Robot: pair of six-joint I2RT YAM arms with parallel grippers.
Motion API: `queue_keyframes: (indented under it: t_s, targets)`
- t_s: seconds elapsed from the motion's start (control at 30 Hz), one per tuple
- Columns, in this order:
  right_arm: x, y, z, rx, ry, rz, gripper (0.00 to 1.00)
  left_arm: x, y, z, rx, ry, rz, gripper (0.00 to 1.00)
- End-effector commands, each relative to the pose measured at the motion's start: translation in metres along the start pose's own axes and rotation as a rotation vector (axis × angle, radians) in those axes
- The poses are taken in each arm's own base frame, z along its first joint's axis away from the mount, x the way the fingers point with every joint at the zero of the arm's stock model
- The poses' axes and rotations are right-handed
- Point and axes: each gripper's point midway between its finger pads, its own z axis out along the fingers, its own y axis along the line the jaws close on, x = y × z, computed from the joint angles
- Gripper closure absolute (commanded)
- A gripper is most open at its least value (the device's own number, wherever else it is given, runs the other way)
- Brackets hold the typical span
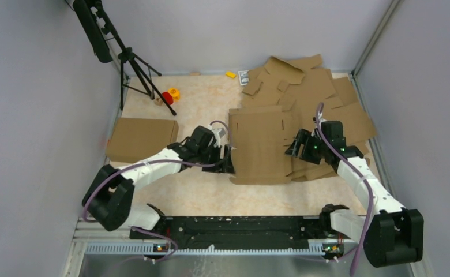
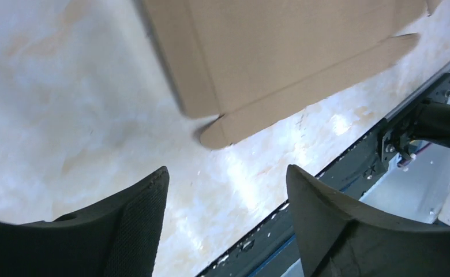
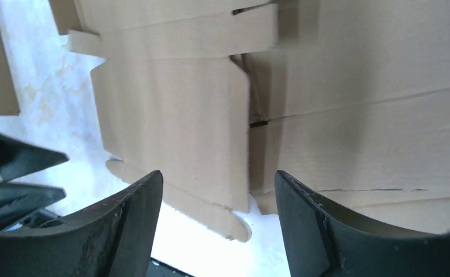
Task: Fold the paper box
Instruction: Fold the paper box at the center of the board.
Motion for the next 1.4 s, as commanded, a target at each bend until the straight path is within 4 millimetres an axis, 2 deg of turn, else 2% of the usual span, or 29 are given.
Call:
queue_keyframes:
  t_s: [0.0,0.13,0.27,0.33,0.4,0.53,0.63,0.7,0.8,0.93,1.03,1.1,1.3,1.37]
  targets:
    - [-0.036,0.002,-0.006,0.053,-0.127,-0.023,0.29,-0.003,0.021,-0.028,-0.125,-0.114,0.033,0.19]
    - [-0.06,0.006,-0.001,0.045,-0.212,-0.012,0.28,-0.034,0.023,-0.051,-0.058,-0.205,-0.017,0.18]
    - [-0.083,0.006,0.003,0.063,-0.289,0.004,0.14,-0.07,0.038,-0.065,-0.073,-0.319,-0.084,0.18]
    - [-0.093,-0.002,0.004,0.108,-0.328,0.025,0.07,-0.086,0.043,-0.063,-0.091,-0.362,-0.097,0.18]
    - [-0.101,-0.008,0.008,0.137,-0.349,0.035,0.06,-0.099,0.052,-0.054,-0.124,-0.388,-0.111,0.18]
    - [-0.114,-0.023,0.022,0.158,-0.372,0.097,0.1,-0.123,0.061,-0.036,-0.151,-0.39,-0.124,0.2]
    - [-0.124,-0.024,0.035,0.115,-0.376,0.122,0.14,-0.14,0.057,-0.025,-0.12,-0.39,-0.103,0.2]
    - [-0.127,-0.026,0.047,0.1,-0.361,0.139,0.14,-0.151,0.061,-0.019,-0.132,-0.412,-0.096,0.19]
    - [-0.137,-0.022,0.064,0.055,-0.335,0.128,0.19,-0.171,0.064,-0.007,-0.11,-0.417,-0.095,0.2]
    - [-0.142,-0.013,0.08,-0.004,-0.269,0.07,0.23,-0.185,0.063,0.012,-0.072,-0.381,-0.092,0.23]
    - [-0.14,-0.011,0.087,-0.025,-0.237,0.056,0.31,-0.191,0.068,0.024,-0.078,-0.365,-0.109,0.25]
    - [-0.139,-0.004,0.088,-0.069,-0.227,0.027,0.41,-0.191,0.075,0.033,-0.095,-0.349,-0.124,0.28]
    - [-0.137,0.002,0.086,-0.076,-0.209,-0.007,0.66,-0.197,0.076,0.049,-0.073,-0.309,-0.139,0.45]
    - [-0.133,0.002,0.086,-0.075,-0.202,-0.003,0.74,-0.2,0.078,0.051,-0.081,-0.31,-0.135,0.57]
